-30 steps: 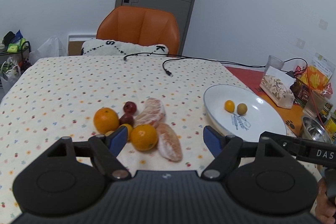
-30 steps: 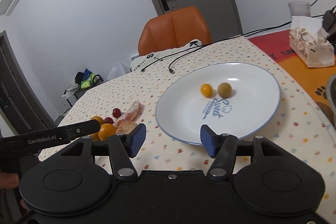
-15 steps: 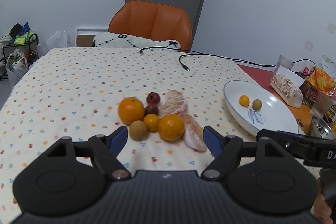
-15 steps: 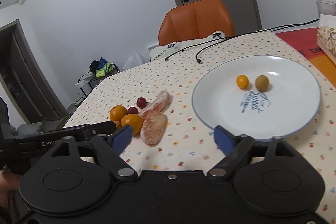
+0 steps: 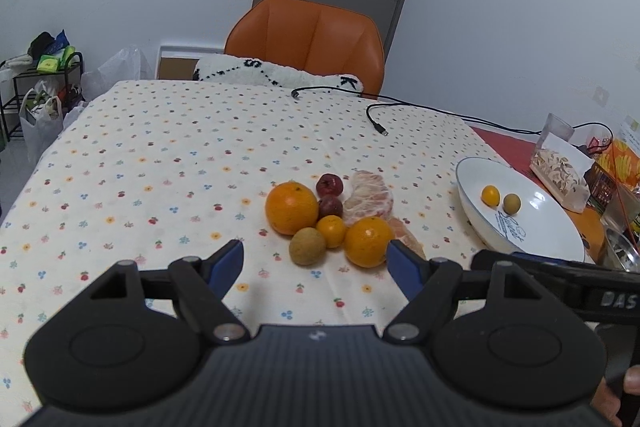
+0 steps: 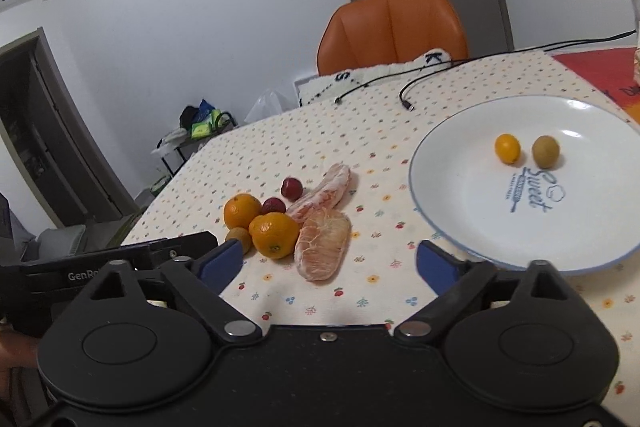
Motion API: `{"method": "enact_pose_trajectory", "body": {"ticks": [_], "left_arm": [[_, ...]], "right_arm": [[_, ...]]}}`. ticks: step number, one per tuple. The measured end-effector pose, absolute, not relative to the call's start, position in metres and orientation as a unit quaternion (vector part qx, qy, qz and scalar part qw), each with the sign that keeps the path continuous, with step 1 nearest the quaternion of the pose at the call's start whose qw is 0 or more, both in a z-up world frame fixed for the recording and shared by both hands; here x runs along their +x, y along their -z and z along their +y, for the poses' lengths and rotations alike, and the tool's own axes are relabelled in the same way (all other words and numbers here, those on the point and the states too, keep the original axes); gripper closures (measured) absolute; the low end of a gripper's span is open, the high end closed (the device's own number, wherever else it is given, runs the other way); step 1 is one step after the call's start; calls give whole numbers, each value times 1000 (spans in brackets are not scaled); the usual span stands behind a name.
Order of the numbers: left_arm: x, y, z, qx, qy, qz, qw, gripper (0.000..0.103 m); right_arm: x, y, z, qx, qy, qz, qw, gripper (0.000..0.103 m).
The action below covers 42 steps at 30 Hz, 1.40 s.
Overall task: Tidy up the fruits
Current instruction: 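Move both grippers back toward the fruit pile, then grasp a large orange with the left gripper while the right gripper grasps a peeled pomelo piece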
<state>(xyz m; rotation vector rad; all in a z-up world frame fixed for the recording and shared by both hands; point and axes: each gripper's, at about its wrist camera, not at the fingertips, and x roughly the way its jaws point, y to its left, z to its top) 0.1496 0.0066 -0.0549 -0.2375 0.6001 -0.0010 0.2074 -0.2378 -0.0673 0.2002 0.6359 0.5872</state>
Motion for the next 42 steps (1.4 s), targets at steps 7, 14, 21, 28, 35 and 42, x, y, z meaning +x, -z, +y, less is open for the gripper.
{"method": "enact_pose_trajectory", "body": {"ticks": [7, 14, 21, 28, 35, 42], "left_arm": [[155, 57, 9, -124, 18, 297, 947, 29], [161, 58, 8, -129, 34, 299, 945, 38], [168, 61, 4, -131, 48, 307, 941, 49], [178, 63, -7, -129, 61, 309, 940, 49], [187, 65, -19, -124, 69, 310, 940, 53], [197, 72, -27, -118, 59, 319, 939, 56]], "right_arm": [[220, 76, -221, 88, -286, 327, 896, 33], [231, 84, -205, 76, -289, 341, 891, 44], [237, 89, -198, 67, -290, 346, 890, 71], [238, 88, -210, 76, -298, 353, 884, 74], [236, 86, -226, 90, -298, 355, 881, 78], [231, 86, -233, 85, -298, 352, 883, 80]]}}
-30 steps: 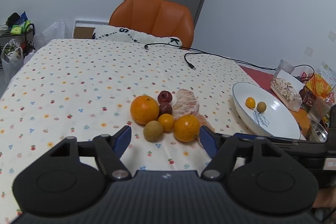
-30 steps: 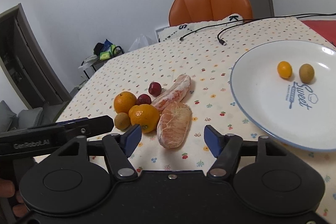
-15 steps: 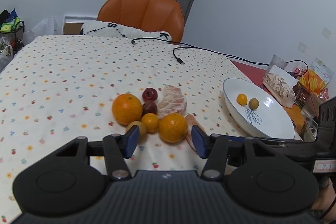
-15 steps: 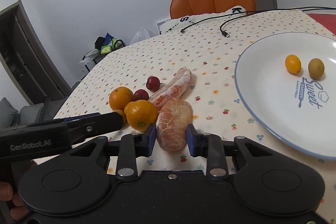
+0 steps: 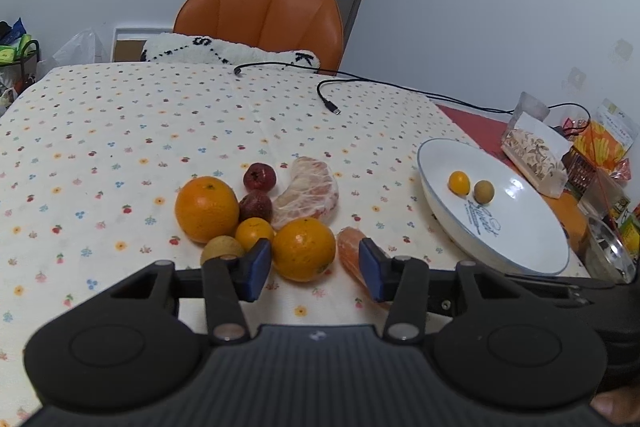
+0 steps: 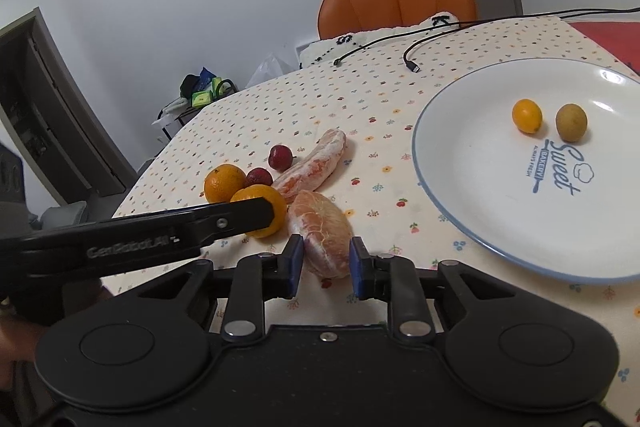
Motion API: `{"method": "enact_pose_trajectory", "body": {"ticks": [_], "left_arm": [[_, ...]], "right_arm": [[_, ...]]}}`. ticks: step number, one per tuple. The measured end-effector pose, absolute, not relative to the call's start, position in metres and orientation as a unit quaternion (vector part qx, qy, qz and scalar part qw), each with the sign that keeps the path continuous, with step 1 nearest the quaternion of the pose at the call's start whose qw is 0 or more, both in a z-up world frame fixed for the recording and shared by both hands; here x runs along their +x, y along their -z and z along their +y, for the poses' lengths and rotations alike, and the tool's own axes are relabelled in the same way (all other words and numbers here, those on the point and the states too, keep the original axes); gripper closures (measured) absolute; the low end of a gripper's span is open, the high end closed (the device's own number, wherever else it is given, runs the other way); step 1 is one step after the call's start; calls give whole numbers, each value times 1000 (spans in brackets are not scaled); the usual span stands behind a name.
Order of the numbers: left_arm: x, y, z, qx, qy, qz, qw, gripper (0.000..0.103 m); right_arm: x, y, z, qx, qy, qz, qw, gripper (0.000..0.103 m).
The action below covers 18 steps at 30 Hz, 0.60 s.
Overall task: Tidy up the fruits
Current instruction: 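Grasp a large orange with the left gripper while the right gripper grasps a peeled pomelo piece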
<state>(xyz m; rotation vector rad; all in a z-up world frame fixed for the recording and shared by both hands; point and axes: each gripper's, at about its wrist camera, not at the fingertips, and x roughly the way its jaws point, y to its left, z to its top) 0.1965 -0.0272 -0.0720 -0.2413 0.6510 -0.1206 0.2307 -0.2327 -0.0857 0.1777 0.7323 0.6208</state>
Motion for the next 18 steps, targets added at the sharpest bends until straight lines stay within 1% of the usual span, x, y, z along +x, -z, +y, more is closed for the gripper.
{"method": "enact_pose_trajectory", "body": {"ticks": [2, 4, 8, 12, 18], "left_arm": [[198, 74, -29, -114, 53, 317, 940, 57], [199, 75, -31, -111, 48, 314, 942, 59], [203, 75, -31, -108, 42, 309, 944, 68], [203, 74, -32, -111, 40, 308, 944, 70], [195, 73, -23, -129, 45, 312, 940, 70]], "right_arm": [[232, 85, -232, 84, -299, 352, 883, 79], [233, 85, -230, 83, -300, 354, 882, 74], [233, 85, -228, 76, -301, 353, 883, 72], [233, 86, -227, 74, -300, 354, 883, 67], [237, 87, -219, 66, -300, 350, 885, 64]]}}
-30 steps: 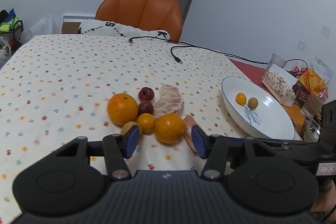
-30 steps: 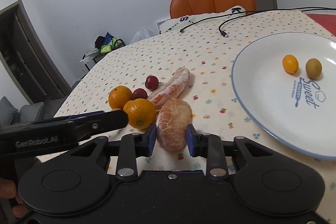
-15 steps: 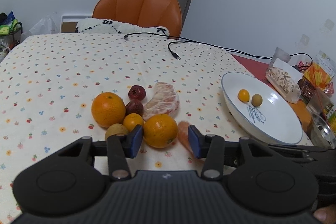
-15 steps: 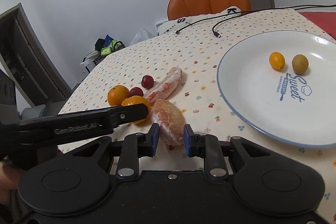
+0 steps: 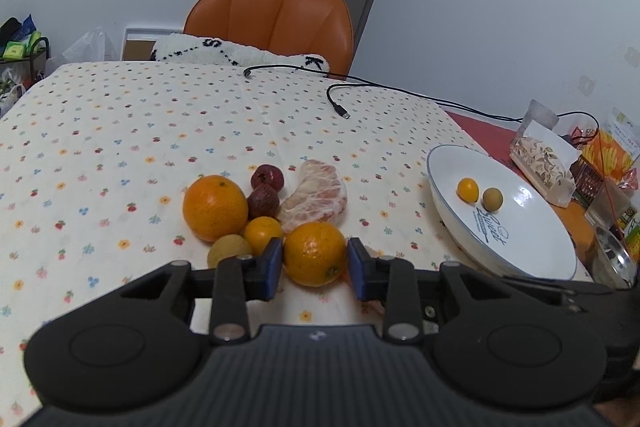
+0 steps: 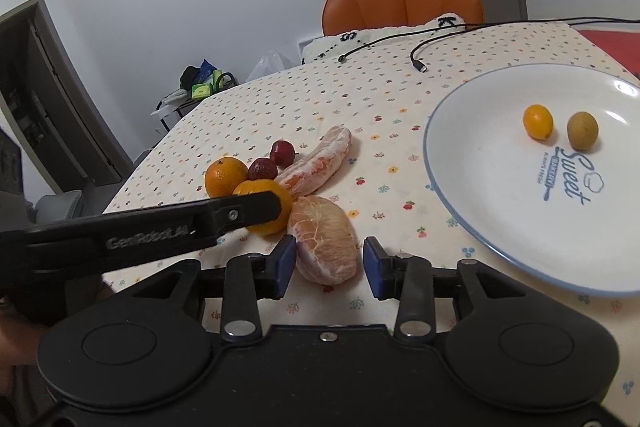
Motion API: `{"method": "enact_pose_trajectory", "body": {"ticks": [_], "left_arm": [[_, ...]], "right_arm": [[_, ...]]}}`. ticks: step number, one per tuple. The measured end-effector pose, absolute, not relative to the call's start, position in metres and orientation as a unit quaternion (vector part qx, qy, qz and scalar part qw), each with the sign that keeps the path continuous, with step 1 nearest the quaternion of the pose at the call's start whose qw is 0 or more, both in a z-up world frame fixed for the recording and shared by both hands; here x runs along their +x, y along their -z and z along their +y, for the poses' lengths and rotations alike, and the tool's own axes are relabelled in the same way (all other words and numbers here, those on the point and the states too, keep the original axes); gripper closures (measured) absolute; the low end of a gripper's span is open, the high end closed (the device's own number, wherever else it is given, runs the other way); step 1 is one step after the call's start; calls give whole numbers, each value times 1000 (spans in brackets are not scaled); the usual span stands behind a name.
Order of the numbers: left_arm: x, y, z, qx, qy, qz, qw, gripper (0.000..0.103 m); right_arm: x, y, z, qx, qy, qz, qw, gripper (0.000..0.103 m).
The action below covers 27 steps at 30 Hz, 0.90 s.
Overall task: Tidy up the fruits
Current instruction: 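Grasp a large orange with the left gripper while the right gripper grasps a peeled pomelo piece, then carry the large orange and pomelo piece in both grippers to the white plate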
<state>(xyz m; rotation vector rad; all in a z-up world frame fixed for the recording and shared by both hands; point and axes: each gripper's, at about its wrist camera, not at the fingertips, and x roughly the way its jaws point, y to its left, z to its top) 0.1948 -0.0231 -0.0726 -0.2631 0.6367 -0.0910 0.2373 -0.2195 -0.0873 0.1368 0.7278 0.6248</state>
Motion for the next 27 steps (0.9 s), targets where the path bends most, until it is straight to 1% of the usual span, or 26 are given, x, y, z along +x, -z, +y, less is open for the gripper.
{"method": "enact_pose_trajectory", "body": {"ticks": [11, 15, 21, 27], "left_arm": [[181, 62, -14, -139, 46, 310, 939, 70], [176, 62, -13, -138, 42, 310, 940, 70], [169, 64, -13, -134, 37, 317, 938, 70], [166, 67, -17, -123, 35, 327, 936, 70]], "right_arm": [[240, 88, -209, 57, -300, 339, 890, 61], [241, 88, -213, 61, -301, 340, 889, 68], [233, 87, -220, 64, -307, 343, 885, 70], [224, 85, -225, 61, -300, 347, 887, 69]]}}
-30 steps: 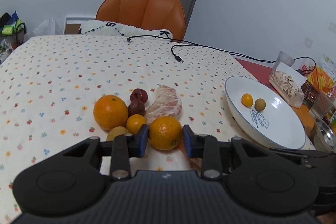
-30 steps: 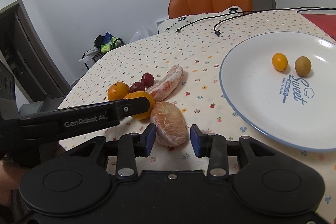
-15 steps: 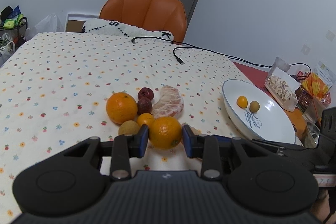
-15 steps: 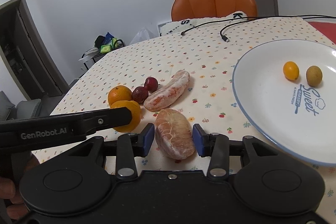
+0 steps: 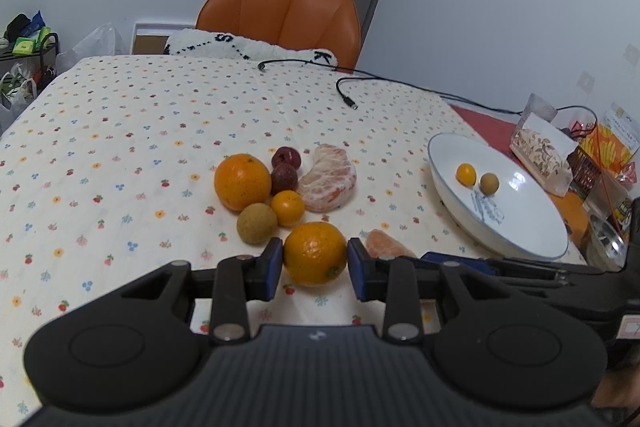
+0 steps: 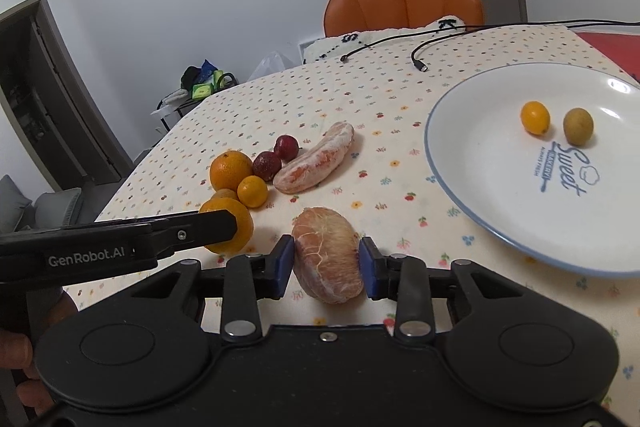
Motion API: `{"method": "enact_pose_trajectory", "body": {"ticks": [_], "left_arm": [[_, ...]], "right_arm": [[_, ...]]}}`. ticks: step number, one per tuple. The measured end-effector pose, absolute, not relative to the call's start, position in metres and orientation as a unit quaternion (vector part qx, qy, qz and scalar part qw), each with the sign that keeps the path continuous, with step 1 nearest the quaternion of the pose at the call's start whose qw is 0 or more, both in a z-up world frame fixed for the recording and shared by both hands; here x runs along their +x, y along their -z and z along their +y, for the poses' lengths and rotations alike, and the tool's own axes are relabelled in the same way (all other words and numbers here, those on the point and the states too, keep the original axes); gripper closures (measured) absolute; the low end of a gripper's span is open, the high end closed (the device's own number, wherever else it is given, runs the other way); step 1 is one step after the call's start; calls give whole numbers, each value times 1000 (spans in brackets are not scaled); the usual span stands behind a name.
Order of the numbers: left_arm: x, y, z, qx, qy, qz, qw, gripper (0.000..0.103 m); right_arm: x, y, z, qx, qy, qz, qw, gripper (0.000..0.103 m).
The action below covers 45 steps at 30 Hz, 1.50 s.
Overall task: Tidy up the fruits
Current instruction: 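Carry the large orange and pomelo piece in both grippers to the white plate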
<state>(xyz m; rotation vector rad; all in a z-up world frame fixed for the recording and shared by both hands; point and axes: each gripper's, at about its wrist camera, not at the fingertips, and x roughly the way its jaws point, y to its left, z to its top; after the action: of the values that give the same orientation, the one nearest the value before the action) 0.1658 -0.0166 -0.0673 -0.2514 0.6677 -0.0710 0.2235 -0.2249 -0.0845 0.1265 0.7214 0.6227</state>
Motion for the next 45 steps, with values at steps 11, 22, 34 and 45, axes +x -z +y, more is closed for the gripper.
{"method": "enact_pose_trajectory", "body": {"ticks": [11, 22, 34, 45], "left_arm": [[178, 77, -18, -113, 31, 341, 933, 66], [173, 77, -12, -124, 34, 332, 935, 67], [165, 54, -28, -113, 45, 304, 945, 67], [167, 41, -50, -103, 66, 288, 950, 67]], "right_arm": [[226, 85, -215, 38, -302, 340, 890, 62], [226, 84, -210, 24, -301, 335, 893, 68], [213, 67, -232, 40, -293, 313, 903, 69], [208, 54, -263, 58, -264, 294, 917, 69]]}}
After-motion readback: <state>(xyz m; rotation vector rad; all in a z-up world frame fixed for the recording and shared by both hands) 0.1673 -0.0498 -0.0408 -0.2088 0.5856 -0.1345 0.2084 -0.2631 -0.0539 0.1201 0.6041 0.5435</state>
